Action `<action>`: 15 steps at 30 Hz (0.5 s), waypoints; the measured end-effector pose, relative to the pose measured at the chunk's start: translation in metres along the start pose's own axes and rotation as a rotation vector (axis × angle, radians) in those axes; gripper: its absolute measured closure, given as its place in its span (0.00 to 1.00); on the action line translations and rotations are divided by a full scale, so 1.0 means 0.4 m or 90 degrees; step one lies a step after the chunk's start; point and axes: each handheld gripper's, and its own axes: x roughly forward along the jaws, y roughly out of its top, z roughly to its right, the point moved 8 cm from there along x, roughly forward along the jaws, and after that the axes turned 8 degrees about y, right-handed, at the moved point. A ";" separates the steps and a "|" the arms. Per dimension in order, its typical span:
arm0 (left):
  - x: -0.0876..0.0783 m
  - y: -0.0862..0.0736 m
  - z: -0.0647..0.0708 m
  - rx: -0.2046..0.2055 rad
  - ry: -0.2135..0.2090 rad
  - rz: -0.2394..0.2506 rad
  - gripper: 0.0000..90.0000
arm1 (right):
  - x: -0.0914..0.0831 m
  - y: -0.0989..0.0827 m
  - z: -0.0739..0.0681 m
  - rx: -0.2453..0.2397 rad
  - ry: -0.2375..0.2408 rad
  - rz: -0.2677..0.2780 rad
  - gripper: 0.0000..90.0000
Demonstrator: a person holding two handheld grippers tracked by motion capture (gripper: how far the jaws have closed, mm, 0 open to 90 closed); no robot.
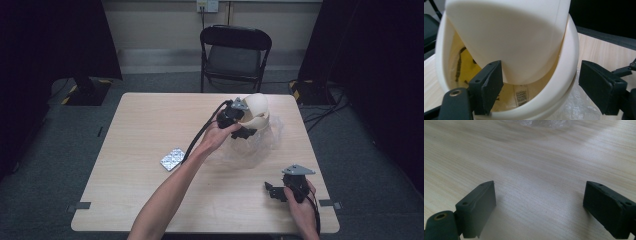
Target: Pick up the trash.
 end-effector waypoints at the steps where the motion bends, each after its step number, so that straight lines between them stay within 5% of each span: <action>1: 0.001 -0.001 0.001 0.007 -0.003 -0.005 0.21 | 0.000 0.000 0.000 0.000 0.000 0.000 0.11; 8: 0.005 0.002 0.001 0.000 -0.023 0.012 0.24 | 0.000 0.000 0.000 0.000 0.000 0.000 0.11; 15: -0.034 0.012 -0.012 -0.023 -0.005 0.031 0.23 | 0.000 0.000 0.000 0.000 -0.001 0.000 0.11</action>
